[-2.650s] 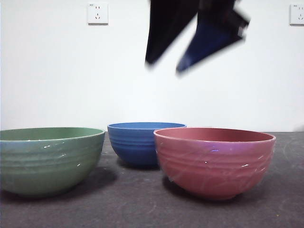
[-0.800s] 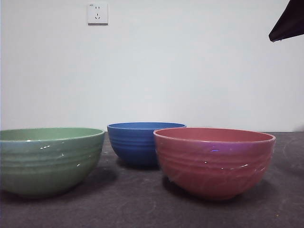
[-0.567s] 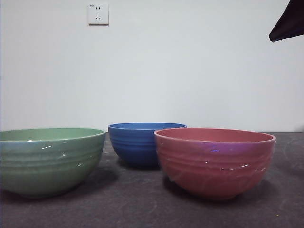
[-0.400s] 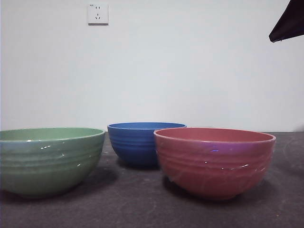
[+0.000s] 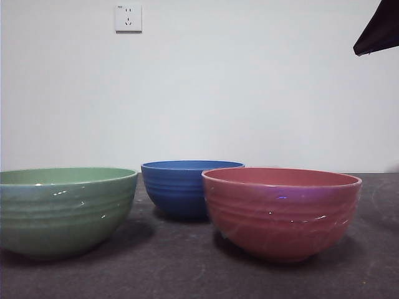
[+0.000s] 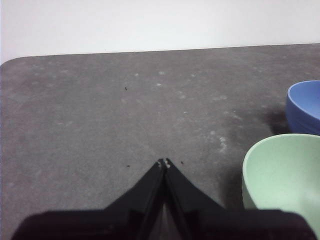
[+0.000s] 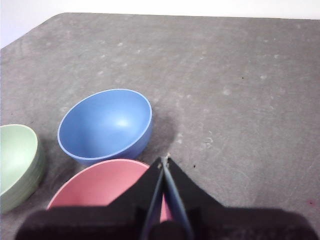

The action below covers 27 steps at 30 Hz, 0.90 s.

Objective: Pick up the green bowl on the top,put the green bowl on the left,pick up the red bowl in the middle,put the red bowl on the right

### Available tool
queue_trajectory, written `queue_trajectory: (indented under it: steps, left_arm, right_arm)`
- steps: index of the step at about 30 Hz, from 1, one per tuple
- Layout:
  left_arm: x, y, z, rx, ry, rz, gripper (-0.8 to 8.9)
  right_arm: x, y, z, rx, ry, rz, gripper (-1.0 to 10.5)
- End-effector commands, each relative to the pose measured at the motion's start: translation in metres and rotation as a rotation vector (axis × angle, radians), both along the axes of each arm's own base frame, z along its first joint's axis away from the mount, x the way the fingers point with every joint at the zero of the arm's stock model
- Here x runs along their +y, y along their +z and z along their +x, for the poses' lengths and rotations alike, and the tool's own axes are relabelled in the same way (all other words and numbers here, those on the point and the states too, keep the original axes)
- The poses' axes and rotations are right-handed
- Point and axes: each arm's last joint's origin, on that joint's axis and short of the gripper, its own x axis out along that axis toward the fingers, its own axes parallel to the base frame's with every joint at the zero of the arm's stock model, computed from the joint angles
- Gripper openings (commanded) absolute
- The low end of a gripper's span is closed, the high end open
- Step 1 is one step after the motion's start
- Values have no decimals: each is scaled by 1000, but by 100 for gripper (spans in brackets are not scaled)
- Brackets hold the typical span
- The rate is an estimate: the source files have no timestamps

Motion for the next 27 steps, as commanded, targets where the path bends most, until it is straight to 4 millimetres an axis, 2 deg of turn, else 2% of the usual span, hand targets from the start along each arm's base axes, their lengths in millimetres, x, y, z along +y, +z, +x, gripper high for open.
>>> queue_trajectory:
  steps: [1,27]
  left_arm:
    - [1,-7,1,24,10,-13,-3]
    - [1,-10,1,37,15,-10,-3]
  right_arm:
    - [0,-1,0,3,-2,8,2]
    - [0,-1,0,3,-2,8,2]
